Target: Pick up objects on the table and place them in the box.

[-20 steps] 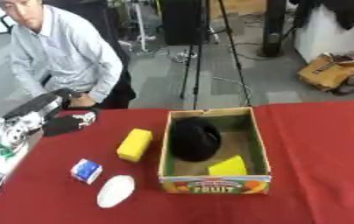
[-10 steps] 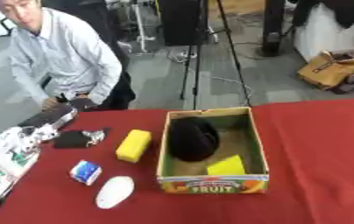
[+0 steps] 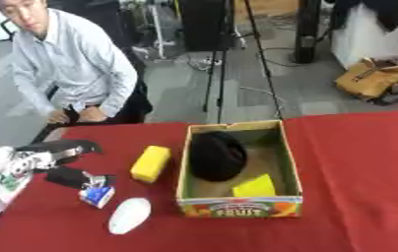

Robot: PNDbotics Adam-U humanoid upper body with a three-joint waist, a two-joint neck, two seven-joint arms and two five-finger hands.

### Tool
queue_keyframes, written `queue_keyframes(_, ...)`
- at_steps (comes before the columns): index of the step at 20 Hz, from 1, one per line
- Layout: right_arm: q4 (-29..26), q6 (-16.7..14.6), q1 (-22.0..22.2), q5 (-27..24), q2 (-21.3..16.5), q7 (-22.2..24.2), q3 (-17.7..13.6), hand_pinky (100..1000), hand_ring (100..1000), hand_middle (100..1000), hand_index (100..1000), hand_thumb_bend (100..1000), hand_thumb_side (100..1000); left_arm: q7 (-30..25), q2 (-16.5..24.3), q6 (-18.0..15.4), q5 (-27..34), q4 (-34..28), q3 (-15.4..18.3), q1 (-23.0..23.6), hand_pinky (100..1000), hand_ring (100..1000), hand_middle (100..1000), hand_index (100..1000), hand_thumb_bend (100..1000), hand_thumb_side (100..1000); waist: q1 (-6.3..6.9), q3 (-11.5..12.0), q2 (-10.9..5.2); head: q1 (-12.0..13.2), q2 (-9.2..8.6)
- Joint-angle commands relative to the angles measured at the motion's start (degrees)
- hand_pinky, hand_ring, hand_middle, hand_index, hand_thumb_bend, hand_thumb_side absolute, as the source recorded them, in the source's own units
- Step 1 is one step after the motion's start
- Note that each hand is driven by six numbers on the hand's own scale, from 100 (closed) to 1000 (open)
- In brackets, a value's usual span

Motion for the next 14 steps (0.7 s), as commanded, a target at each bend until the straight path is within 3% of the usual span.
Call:
queue_keyframes(1,-1.3,-1.0,-0.3,-0.4,-1.0,-1.0,0.0,732,716,627,644,100,949,8.4,3.6,-0.5,1.2,-2.4,-0.6,0.7,1000,997,1000,1000,309,825,-0.13,0.1,-1.03,0.2,0.15)
queue_keyframes(6,-1.3,-0.7,0.1,-0.9,-0.7,-0.7,0.3,732,714,619,632,100,948,15.2,0.9,1.1,2.9,-3.3,-2.0,2.3,1000,1000,1000,1000,374,863,0.23,0.3,-1.15,0.4,0.27)
queue_keyframes(11,-1.3,-0.7,0.3,-1.3,-0.6,-0.7,0.3,733,713,618,630,100,947,16.0,-4.1,6.0,4.1,-5.4,-0.9,4.1,1000,1000,1000,1000,316,835,0.77,0.3,-1.39,0.5,0.74)
queue_keyframes(12,-1.3,-0.7,0.4,-1.3,-0.7,-0.8,0.3,733,712,617,630,100,982,16.0,-4.9,6.9,4.3,-6.0,-0.7,4.5,1000,1000,1000,1000,313,831,0.88,0.3,-1.45,0.5,0.94)
queue_keyframes(14,-1.3,-0.6,0.6,-1.3,-0.8,-1.1,0.2,733,712,617,629,100,947,16.7,-7.8,9.1,3.5,-7.4,0.3,5.7,1000,1000,1000,1000,310,822,1.26,0.4,-1.67,0.5,1.67)
